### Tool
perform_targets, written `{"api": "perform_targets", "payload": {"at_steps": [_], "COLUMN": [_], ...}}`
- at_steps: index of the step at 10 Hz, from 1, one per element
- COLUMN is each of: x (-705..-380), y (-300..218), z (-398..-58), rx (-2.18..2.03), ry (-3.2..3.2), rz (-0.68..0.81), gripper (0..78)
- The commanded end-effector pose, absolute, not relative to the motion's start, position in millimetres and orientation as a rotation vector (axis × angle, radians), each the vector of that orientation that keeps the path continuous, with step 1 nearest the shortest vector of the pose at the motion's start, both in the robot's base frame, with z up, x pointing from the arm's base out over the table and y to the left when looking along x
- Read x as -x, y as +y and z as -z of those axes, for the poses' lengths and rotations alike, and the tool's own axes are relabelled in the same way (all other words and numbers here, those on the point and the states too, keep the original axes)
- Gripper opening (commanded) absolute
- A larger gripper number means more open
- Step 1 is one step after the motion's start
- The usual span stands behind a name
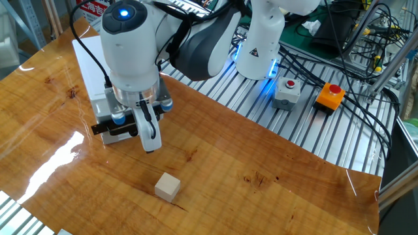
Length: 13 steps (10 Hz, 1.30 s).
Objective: Put things in the drawer
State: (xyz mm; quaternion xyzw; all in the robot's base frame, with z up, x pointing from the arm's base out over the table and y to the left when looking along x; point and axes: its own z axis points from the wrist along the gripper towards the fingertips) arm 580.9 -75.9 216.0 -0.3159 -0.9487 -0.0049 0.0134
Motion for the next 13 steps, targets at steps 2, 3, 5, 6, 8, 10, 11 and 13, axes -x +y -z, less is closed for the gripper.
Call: {"api": "perform_targets", "payload": {"at_steps": [2,3,5,6,8,10,11,13], "x": [-588.4,-588.9,-589.5,-589.4,-589.4,-590.2,-590.3,-590.6], "y": [-64.0,-63.8,-63.5,-63.3,-60.5,-55.1,-54.9,-54.8], "z": [-213.8,-214.1,-214.7,-215.1,-218.9,-223.7,-223.9,-223.1], "rx": [1.016,1.016,1.015,1.016,1.027,1.045,1.045,1.043], "ry": [-2.952,-2.952,-2.954,-2.954,-2.944,-2.931,-2.931,-2.932], "rz": [0.018,0.018,0.005,0.003,0.002,0.004,0.004,0.002], "gripper": [77.5,77.5,77.5,77.5,77.5,77.5,77.5,77.5]}}
